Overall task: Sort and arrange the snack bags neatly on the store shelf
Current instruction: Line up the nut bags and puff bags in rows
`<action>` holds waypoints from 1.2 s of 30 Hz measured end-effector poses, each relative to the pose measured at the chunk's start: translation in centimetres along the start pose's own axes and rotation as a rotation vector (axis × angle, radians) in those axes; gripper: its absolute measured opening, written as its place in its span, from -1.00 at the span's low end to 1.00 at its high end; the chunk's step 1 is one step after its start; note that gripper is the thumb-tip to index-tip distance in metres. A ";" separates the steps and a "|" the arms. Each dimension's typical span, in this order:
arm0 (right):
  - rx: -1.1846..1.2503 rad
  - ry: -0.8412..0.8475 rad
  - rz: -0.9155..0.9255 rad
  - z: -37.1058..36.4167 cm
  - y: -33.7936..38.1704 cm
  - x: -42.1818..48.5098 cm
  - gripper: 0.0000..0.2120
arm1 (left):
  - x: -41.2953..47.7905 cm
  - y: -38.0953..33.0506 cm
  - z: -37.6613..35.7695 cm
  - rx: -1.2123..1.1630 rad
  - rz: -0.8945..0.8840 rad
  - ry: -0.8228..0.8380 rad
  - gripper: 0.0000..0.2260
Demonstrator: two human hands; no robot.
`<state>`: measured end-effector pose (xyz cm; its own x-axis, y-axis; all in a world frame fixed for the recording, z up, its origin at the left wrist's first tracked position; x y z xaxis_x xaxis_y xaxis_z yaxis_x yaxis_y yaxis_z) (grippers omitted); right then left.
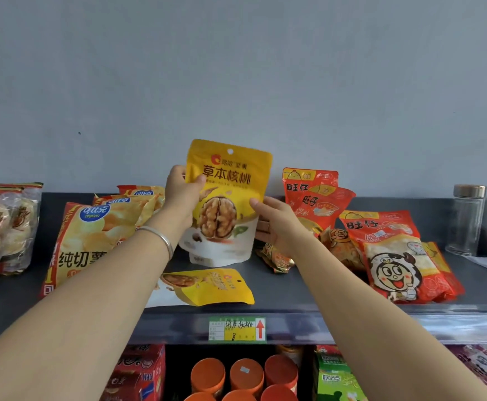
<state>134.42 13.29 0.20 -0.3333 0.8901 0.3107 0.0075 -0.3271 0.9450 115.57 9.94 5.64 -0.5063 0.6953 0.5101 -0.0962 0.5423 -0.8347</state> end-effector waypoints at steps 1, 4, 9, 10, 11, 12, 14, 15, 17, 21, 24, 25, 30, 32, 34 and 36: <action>-0.024 0.019 -0.009 -0.7 -0.3 0.2 -0.96 | -0.2 0.2 0.2 -0.071 0.029 -0.033 -0.94; -0.046 -0.025 -0.018 -2.2 -1.0 1.0 -0.93 | -0.4 0.7 0.8 -0.135 0.041 -0.063 -0.90; -0.083 -0.191 0.009 -1.8 -2.2 2.4 -0.79 | -0.6 3.9 2.0 0.129 0.101 0.154 -0.69; -0.096 -0.210 0.003 -1.7 -2.7 2.6 -0.79 | -0.8 4.9 2.5 0.280 0.123 0.202 -0.66; -0.107 -0.231 -0.008 -1.5 -3.3 2.8 -0.79 | -1.1 6.1 2.9 0.435 0.157 0.270 -0.66; -0.119 -0.253 -0.022 -1.3 -3.9 2.9 -0.80 | -1.5 7.2 3.1 0.582 0.201 0.370 -0.66; -0.143 -0.290 -0.039 -1.1 -5.1 2.9 -0.81 | -3.0 9.3 3.3 0.841 0.282 0.630 -0.64; -0.154 -0.298 -0.040 -1.1 -5.6 2.9 -0.81 | -3.6 10.1 3.4 0.941 0.306 0.732 -0.60; -0.167 -0.300 -0.043 -1.1 -6.6 2.7 -0.81 | -4.1 11.2 3.5 1.045 0.334 0.824 -0.53; -0.173 -0.320 -0.045 -1.2 -7.9 2.4 -0.84 | -3.8 12.2 3.0 1.116 0.318 0.844 -0.56; -0.162 -0.339 -0.045 -1.1 -8.2 2.3 -0.86 | -3.4 12.8 3.0 1.167 0.330 0.845 -0.59; -0.163 -0.338 -0.047 -1.0 -8.2 2.3 -0.86 | -3.2 13.0 3.0 1.177 0.328 0.845 -0.61; -0.156 -0.360 -0.030 -0.6 -8.3 2.2 -0.83 | -2.8 13.3 2.3 1.193 0.307 0.815 -0.65; -0.152 -0.379 -0.031 -0.4 -8.4 2.2 -0.82 | -2.8 13.2 2.1 1.196 0.311 0.784 -0.65; -0.150 -0.398 -0.036 -0.2 -8.5 2.2 -0.82 | -2.8 13.3 2.2 1.181 0.334 0.761 -0.64; -0.150 -0.404 -0.036 -0.1 -8.5 2.1 -0.82 | -2.7 13.6 2.3 1.151 0.354 0.735 -0.65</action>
<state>133.51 17.94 -7.18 0.0656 0.9448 0.3209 -0.1442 -0.3093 0.9400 113.66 14.32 -7.62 -0.1293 0.9893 -0.0671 -0.8772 -0.1457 -0.4575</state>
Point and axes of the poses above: each hand's wrist, its own x-axis towards the middle knuckle, its own z-axis out of the back of the hand, y = z × x, the point moved 5 cm from there along x, towards the middle knuckle, and after that the axes turned 10 degrees about -x, right-handed, at the moved point
